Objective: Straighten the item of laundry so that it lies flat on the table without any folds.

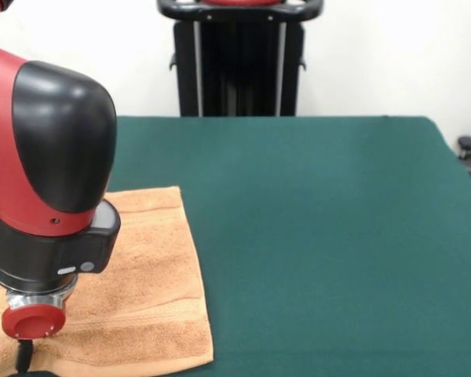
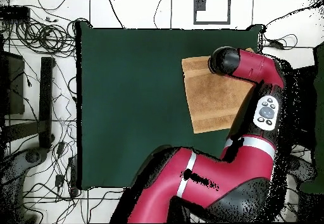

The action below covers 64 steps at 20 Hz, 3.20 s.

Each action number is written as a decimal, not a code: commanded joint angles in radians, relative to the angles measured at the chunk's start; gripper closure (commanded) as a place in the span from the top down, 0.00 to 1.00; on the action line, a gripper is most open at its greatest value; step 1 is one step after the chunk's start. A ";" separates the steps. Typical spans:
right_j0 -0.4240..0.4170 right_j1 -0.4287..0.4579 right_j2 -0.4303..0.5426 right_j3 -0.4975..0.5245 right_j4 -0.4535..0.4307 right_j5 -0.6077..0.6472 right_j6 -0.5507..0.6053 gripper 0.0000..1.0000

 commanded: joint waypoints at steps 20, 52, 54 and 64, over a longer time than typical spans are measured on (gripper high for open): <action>0.038 0.024 -0.017 0.041 0.088 0.213 0.175 1.00; -0.014 -0.033 -0.001 0.001 0.077 0.232 0.128 1.00; -0.016 -0.035 0.004 0.002 0.080 0.235 0.123 1.00; -0.043 -0.065 -0.019 -0.019 0.014 0.261 -0.040 1.00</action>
